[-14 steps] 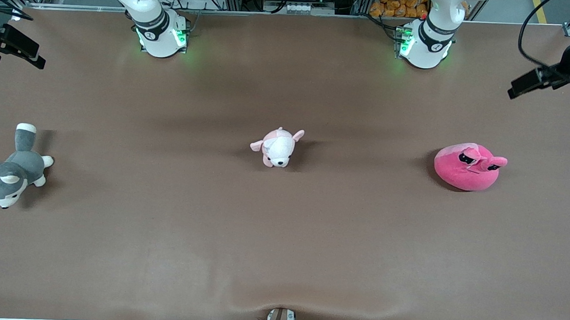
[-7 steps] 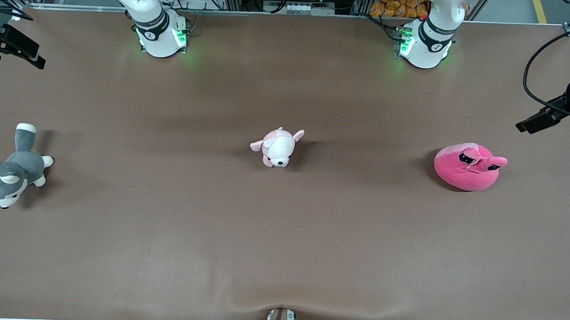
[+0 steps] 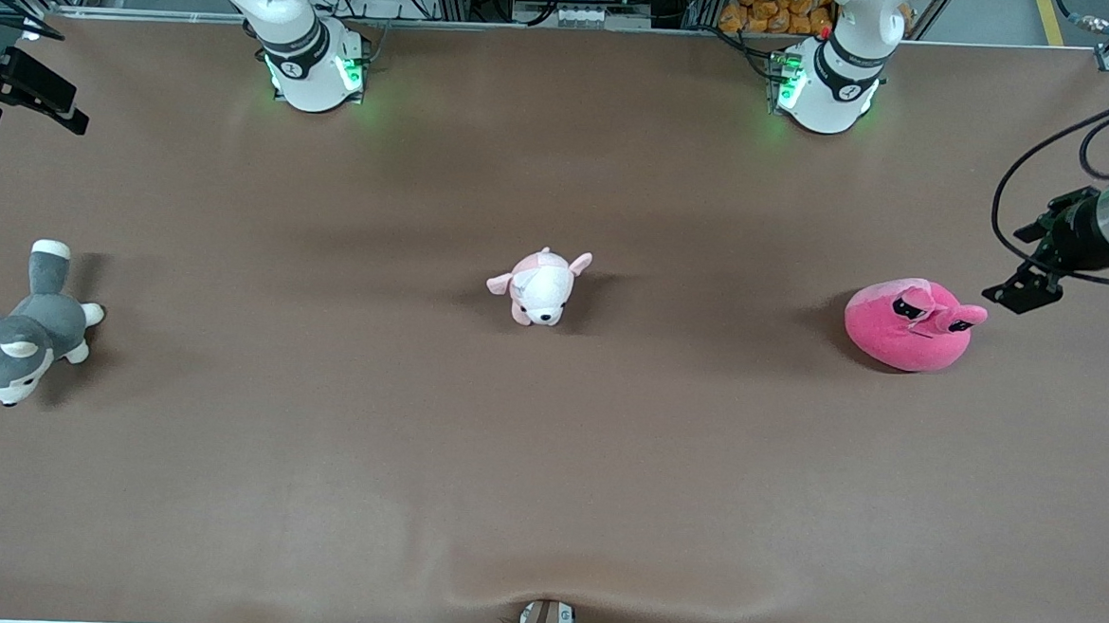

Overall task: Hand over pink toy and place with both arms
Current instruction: 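Move the left gripper down toward the pink plush toy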

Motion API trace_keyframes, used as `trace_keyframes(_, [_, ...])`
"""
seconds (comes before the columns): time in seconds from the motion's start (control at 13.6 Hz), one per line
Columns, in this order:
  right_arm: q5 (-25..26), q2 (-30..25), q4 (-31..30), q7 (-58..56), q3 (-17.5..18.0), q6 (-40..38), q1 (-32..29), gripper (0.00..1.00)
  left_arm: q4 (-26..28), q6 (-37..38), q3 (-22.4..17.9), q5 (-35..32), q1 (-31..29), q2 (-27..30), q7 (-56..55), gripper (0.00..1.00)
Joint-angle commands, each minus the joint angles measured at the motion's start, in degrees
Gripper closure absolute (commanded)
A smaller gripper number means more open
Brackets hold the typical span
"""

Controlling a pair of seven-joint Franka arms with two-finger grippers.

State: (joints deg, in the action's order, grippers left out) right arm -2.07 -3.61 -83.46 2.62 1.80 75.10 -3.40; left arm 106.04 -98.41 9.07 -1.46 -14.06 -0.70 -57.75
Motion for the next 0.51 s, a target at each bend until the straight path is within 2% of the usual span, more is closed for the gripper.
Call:
trace_keyframes(0.0, [-1.2,0.4,1.0,-0.2,0.8,-0.7,-1.5,0.00,2.3,-4.2,0.5,1.8,-4.3,-2.3,-0.7,0.00])
trace_keyframes(0.22, [-1.2,0.4,1.0,-0.2,0.8,-0.7,-1.5,0.00,1.9,-7.8,0.3,2.3,-6.2,-9.1,-1.9,0.00])
trace_keyframes(0.44, [-1.2,0.4,1.0,-0.2,0.8,-0.7,-1.5,0.00,1.9,-9.0,0.3,4.2,-8.0,-12.0,-2.7,0.00])
